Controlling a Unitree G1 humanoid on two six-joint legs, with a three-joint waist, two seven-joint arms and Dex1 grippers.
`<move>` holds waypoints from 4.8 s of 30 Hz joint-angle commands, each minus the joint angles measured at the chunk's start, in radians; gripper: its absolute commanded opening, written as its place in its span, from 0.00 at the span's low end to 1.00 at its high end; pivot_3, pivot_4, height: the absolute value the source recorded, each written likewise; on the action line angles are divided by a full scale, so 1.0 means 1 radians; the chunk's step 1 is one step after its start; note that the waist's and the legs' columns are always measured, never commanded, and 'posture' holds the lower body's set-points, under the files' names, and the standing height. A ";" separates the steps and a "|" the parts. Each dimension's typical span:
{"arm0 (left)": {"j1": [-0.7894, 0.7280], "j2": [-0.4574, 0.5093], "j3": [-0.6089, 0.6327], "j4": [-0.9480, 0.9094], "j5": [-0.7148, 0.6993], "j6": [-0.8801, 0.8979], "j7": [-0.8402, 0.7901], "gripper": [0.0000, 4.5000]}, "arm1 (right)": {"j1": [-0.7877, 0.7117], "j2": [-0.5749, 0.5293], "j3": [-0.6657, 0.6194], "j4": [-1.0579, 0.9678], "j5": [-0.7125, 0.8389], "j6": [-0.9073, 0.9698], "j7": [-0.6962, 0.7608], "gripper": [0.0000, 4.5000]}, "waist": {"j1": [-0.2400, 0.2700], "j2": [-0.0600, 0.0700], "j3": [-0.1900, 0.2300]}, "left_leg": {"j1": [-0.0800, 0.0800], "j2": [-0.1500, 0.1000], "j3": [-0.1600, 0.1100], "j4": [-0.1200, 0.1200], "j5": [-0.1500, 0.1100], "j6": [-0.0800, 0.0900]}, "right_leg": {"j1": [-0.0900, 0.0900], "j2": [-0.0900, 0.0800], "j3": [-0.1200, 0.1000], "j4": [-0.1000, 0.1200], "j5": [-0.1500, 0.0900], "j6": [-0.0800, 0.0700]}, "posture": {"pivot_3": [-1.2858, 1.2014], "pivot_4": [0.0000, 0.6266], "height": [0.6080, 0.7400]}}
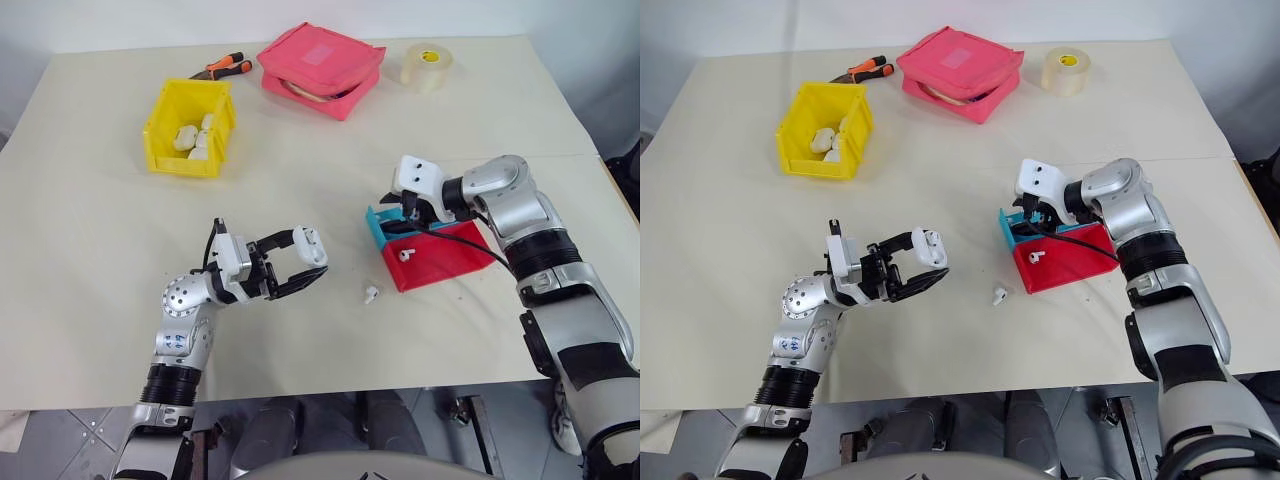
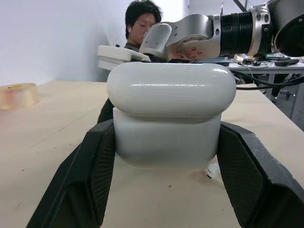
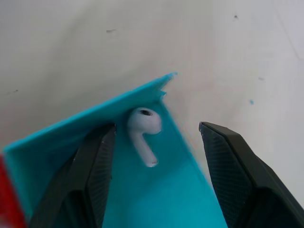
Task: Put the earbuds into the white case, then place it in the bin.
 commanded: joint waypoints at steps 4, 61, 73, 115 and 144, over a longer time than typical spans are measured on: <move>0.008 0.002 0.003 -0.042 -0.004 -0.017 0.007 0.62 | -0.005 -0.007 -0.022 0.005 0.001 -0.003 -0.003 0.64 | -0.002 0.000 0.000 | 0.000 0.000 0.000 0.000 0.000 0.000 | 0.000 0.000 0.000 0.000 0.000 0.000 | 0.52 0.24 1.00; -0.028 -0.008 -0.006 -0.002 0.000 -0.020 -0.002 0.62 | 0.086 -0.116 -0.067 -0.194 0.055 0.128 0.066 0.11 | -0.001 0.000 0.000 | 0.000 0.000 0.000 0.000 0.000 0.000 | 0.000 -0.001 0.000 0.000 0.000 0.000 | 0.52 0.24 1.00; -0.086 -0.018 -0.036 0.077 -0.008 -0.011 -0.090 0.62 | 0.312 -0.042 -0.400 -0.768 0.467 0.735 -0.080 0.11 | 0.018 0.001 0.000 | -0.001 -0.001 -0.001 0.001 0.000 0.000 | 0.000 -0.001 0.000 0.000 0.001 -0.002 | 0.52 0.24 1.00; -0.286 -0.149 -0.029 0.214 -0.048 0.031 -0.287 0.62 | 0.833 0.156 -0.413 -1.357 1.019 0.731 -0.602 0.11 | 0.025 0.001 0.000 | 0.000 -0.001 -0.001 0.001 0.000 0.000 | 0.000 0.000 0.000 0.001 0.001 -0.002 | 0.52 0.24 1.00; -0.289 -0.141 -0.002 0.239 -0.052 0.005 -0.274 0.62 | 0.836 -0.061 -0.352 -1.341 0.963 0.644 -0.556 0.11 | 0.027 0.001 0.000 | 0.000 -0.001 -0.001 0.001 0.000 0.000 | 0.001 0.000 0.000 -0.006 0.002 -0.001 | 0.52 0.24 1.00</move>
